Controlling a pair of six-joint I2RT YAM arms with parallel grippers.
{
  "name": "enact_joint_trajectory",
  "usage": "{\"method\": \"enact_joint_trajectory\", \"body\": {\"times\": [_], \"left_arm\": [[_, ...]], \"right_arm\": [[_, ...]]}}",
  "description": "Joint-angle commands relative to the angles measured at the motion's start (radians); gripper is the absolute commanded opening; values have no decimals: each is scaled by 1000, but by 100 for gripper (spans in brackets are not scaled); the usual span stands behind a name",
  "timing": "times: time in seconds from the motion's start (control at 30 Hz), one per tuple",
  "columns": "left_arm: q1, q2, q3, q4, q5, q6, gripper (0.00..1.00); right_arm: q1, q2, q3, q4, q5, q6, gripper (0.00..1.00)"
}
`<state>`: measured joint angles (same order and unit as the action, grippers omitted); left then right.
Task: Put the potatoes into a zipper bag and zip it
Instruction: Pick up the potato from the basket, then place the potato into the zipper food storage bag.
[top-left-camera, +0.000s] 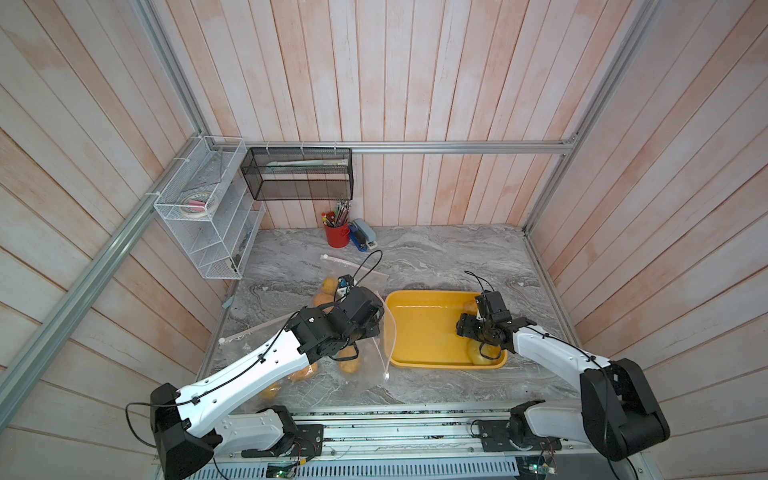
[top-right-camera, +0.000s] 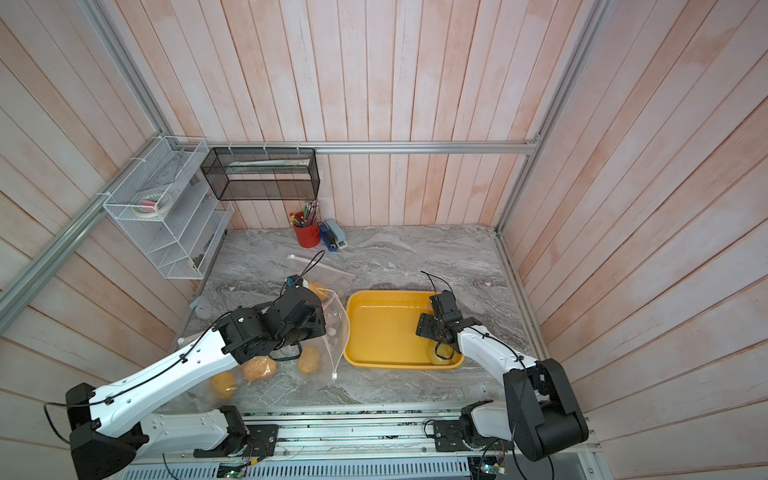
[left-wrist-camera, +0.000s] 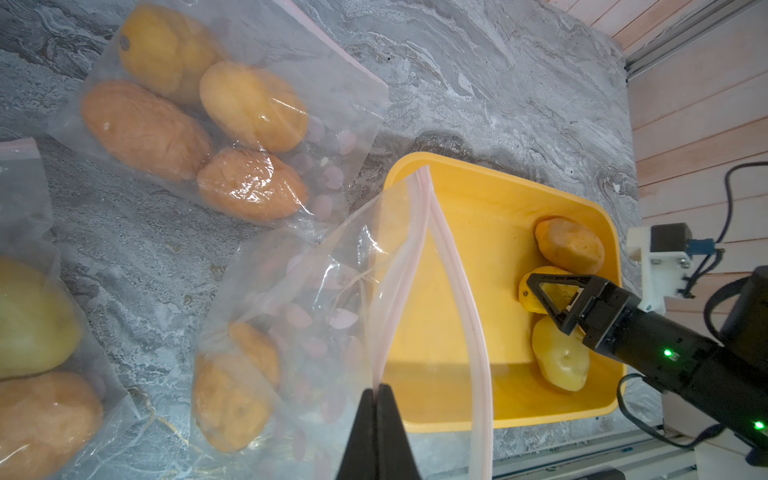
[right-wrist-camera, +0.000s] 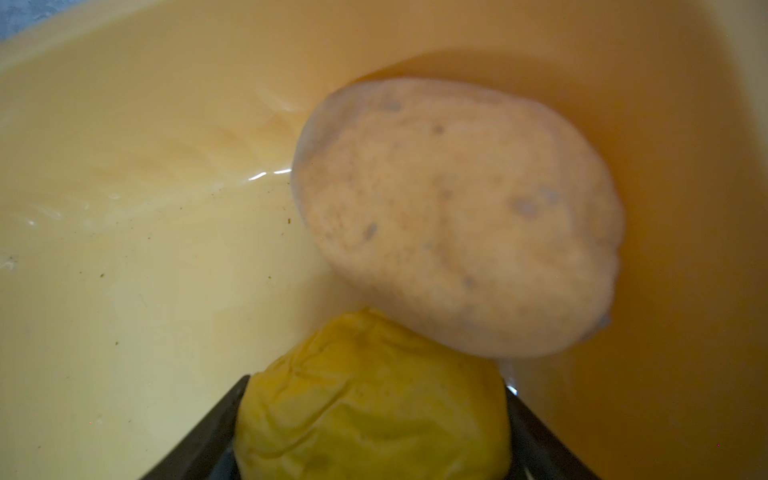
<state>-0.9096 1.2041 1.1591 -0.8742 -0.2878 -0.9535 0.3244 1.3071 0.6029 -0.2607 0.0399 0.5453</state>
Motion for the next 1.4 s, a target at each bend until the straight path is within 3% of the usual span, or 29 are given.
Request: {"method": "enact_joint_trajectory", "body": {"times": [0.0,0.33,0.53,0.67,0.77,1.1,1.37], "left_arm": [[3,1,-8,13,9,9,0],[3,2,-4,18,11,16,0],[3,1,-9,36,26,40,0],[0,-1,-20,72,57,69,0],[-9,6,-23,108,98,103,0],[-23,21,-9,85,66,92,0],[-23,11,-15,70,56,93,0]], "right_arm": [[-3,-16,5,-5,-30,-5,70],[-1,-205,41,-96,-61,7,69],[23,-378,99,-150,-172,14,64],[102,-483,125,-108,-243,32,59],[207,-519,149,-65,-228,38,57],[553,-448,146,228,-175,-51,49],[640,-259,145,412,-196,-112,37]]}}
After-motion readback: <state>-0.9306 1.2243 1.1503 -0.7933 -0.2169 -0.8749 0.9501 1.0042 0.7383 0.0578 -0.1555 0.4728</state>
